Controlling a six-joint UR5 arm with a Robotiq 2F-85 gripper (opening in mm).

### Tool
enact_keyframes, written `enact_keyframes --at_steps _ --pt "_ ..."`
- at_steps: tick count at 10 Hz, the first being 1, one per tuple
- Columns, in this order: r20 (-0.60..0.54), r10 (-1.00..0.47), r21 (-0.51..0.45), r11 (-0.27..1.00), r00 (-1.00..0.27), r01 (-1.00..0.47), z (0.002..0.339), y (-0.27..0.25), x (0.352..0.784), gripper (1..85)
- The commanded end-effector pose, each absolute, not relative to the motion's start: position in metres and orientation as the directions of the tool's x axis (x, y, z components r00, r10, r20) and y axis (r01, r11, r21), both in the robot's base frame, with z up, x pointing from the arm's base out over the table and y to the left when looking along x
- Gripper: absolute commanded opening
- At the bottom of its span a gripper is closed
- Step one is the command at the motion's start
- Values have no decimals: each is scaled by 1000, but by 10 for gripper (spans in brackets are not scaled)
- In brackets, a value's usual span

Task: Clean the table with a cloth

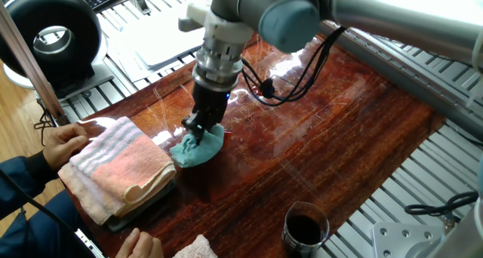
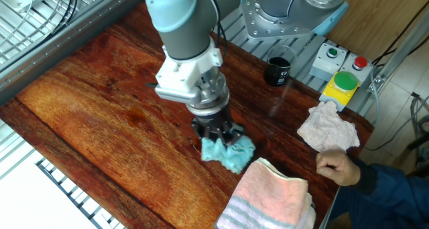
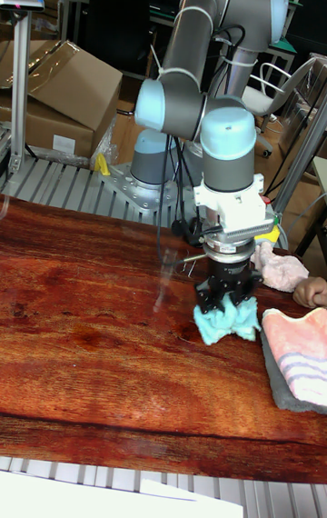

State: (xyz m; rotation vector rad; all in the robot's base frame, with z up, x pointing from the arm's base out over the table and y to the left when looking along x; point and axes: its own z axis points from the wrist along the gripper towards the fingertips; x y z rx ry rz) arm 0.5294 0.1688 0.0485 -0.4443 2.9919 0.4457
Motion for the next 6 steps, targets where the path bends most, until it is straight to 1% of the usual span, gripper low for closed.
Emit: enact_keyframes --at_steps 1,2,3,5,6 --pt "-166 -413 114 894 -895 -434 36 130 546 10" --pt "-168 -386 145 900 -907 -410 33 139 542 10" --pt "-143 -326 200 915 -934 -350 33 155 530 10" --pt "-87 -238 244 936 -967 -253 42 181 510 10" --pt "-92 -231 246 937 -969 -247 38 183 508 10"
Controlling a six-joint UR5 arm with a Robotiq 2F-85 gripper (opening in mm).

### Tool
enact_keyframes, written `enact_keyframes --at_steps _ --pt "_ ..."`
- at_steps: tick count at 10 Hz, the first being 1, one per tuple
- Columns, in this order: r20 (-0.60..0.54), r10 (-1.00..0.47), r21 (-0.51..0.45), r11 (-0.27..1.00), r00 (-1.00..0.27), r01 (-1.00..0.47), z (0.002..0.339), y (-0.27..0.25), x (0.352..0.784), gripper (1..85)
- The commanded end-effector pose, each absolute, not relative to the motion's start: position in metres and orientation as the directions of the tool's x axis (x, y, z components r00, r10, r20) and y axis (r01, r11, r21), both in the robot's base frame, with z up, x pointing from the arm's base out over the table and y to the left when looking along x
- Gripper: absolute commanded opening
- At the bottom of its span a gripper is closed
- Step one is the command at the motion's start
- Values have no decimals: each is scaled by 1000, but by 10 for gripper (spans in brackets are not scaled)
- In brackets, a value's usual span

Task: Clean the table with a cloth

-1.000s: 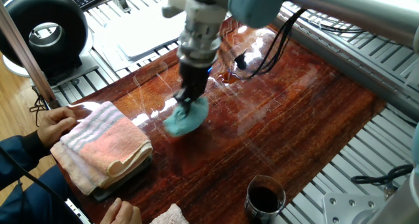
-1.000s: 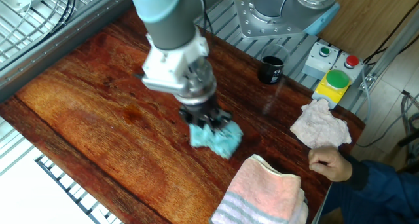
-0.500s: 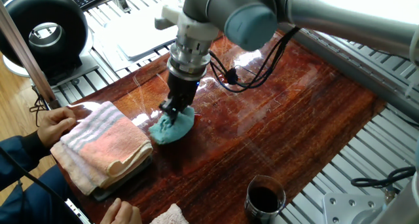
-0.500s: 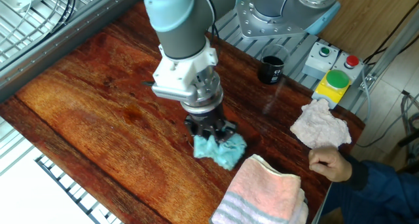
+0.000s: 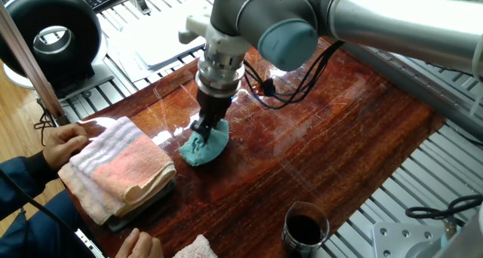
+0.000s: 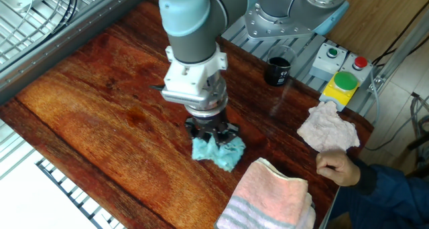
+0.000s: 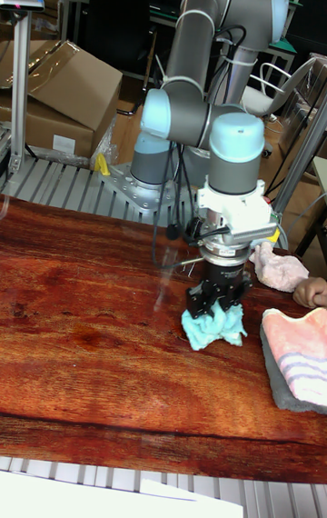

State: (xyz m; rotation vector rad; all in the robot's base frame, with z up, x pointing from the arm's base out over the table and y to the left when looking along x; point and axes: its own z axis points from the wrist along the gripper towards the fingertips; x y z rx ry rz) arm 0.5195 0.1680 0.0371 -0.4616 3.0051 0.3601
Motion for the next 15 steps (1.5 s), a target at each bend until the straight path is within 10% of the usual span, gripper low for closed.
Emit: enact_keyframes --at_steps 1,15 --pt "-102 -212 273 934 -972 -232 33 191 507 10" --pt "-192 -648 -145 762 -737 -631 16 53 563 10"
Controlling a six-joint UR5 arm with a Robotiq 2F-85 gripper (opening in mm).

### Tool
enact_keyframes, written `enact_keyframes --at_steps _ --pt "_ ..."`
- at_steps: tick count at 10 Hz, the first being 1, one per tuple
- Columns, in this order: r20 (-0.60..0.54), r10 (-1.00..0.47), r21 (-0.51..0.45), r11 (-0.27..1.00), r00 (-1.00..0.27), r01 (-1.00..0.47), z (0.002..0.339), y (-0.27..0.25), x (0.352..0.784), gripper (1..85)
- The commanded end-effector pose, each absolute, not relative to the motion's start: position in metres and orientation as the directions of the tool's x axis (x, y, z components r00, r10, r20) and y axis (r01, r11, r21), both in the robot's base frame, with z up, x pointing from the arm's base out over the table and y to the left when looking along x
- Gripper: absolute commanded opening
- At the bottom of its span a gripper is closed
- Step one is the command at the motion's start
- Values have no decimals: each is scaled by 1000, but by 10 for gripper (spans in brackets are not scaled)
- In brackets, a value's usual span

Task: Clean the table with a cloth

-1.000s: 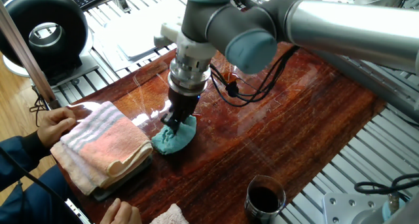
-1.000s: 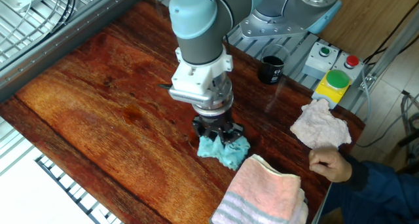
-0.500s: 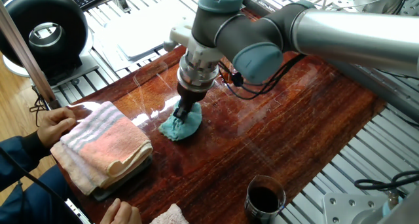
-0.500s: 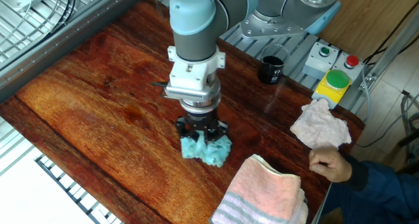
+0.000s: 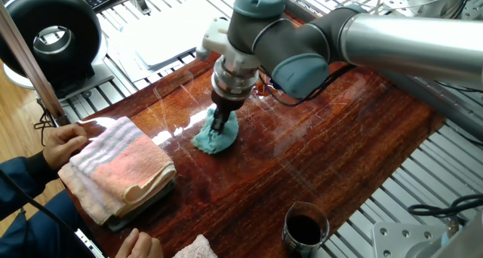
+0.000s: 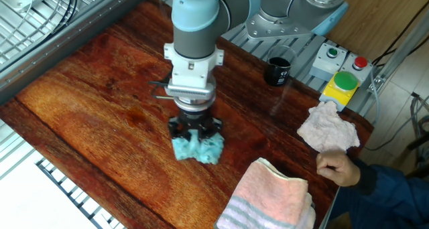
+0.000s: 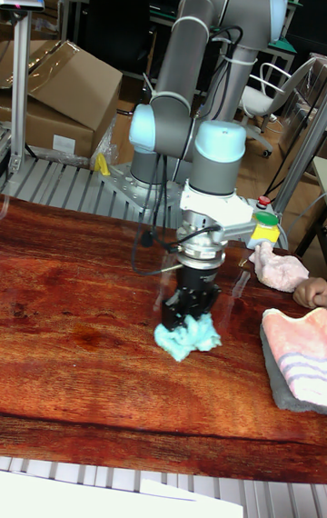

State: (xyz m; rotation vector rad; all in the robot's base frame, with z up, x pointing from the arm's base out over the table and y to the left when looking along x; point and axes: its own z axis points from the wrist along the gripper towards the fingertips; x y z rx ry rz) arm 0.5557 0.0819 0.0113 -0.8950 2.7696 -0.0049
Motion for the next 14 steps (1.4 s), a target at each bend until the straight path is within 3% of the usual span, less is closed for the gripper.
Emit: enact_keyframes --at_steps 1,7,12,14 --pt "-179 -677 -171 736 -713 -656 18 42 566 10" --pt "-127 -820 -246 571 -558 -783 25 -41 564 10" --pt "-128 -840 -216 543 -528 -812 27 -71 546 10" --pt "-109 -859 -248 511 -500 -823 30 -83 548 10"
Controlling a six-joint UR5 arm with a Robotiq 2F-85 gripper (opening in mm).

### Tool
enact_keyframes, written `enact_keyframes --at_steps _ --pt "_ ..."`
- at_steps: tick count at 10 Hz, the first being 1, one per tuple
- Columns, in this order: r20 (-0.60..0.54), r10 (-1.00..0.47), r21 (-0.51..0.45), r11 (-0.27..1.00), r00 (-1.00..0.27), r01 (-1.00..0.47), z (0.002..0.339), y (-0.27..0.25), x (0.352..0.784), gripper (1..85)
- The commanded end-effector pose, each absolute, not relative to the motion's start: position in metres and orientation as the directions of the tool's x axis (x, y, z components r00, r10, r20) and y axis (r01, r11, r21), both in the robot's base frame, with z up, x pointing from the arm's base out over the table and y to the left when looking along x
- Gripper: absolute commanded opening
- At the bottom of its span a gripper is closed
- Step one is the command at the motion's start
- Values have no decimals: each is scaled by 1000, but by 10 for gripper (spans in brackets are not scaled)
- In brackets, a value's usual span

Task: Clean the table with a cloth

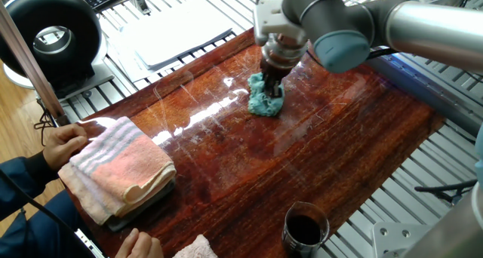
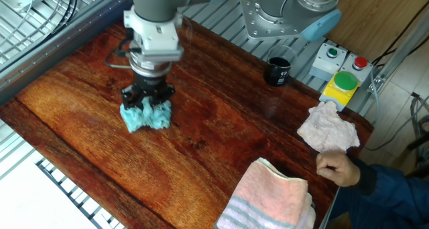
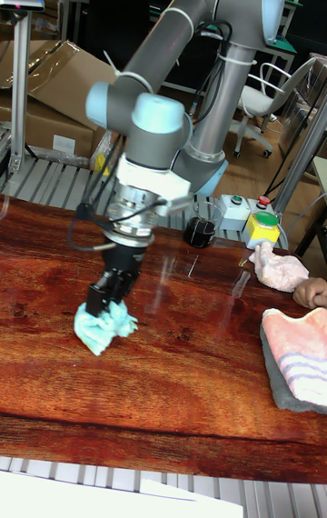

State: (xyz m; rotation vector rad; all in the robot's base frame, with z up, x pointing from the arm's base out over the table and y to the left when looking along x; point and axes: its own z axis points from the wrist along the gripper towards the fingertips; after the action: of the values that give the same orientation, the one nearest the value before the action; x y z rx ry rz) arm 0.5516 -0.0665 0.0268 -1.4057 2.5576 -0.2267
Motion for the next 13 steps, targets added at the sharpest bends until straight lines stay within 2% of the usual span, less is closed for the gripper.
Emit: enact_keyframes --at_steps 1,2,4,7,8,10,12,13 --pt "-127 -855 -237 518 -502 -822 28 -80 546 10" --pt "-175 -831 -206 555 -527 -806 24 -69 543 10" --pt "-192 -807 -178 588 -559 -789 21 -67 536 10" --pt "-176 -801 -160 596 -572 -787 17 -73 523 10" --pt "-148 -776 -123 630 -614 -767 16 -74 514 10" --pt "-60 -618 -37 786 -784 -617 12 -82 483 10" --pt "-6 -497 -36 867 -868 -496 12 -91 471 10" --pt "-2 -449 -66 892 -894 -448 12 -99 473 10"
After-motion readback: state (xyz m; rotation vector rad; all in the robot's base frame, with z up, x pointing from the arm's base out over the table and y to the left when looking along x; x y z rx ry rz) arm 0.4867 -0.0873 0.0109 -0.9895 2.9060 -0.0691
